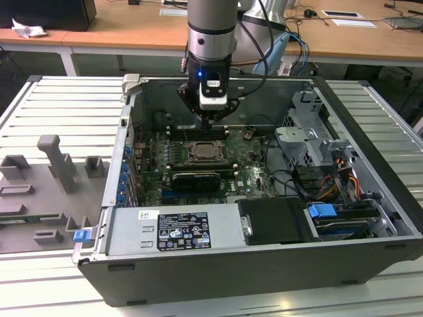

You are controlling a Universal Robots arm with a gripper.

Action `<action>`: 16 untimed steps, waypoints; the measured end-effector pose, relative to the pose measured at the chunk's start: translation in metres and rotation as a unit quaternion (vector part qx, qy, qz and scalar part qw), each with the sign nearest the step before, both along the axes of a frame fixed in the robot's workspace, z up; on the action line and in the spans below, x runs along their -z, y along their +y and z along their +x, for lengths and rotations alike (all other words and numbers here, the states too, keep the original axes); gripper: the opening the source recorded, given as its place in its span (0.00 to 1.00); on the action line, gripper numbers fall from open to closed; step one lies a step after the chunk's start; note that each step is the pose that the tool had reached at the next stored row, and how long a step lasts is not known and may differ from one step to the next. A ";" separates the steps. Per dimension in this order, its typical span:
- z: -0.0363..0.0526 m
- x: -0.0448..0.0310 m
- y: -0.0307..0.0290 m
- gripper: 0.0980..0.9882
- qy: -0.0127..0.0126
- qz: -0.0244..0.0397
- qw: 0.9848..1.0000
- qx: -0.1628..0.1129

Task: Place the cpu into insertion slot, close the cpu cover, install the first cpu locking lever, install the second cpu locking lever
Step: 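Install the first cpu locking lever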

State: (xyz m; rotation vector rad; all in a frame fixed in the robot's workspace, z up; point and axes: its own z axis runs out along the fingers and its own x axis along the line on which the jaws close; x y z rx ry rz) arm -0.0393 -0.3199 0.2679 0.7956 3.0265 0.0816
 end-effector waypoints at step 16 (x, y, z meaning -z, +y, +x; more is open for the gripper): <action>0.0000 0.0000 -0.0002 0.01 0.000 0.000 0.993 -0.121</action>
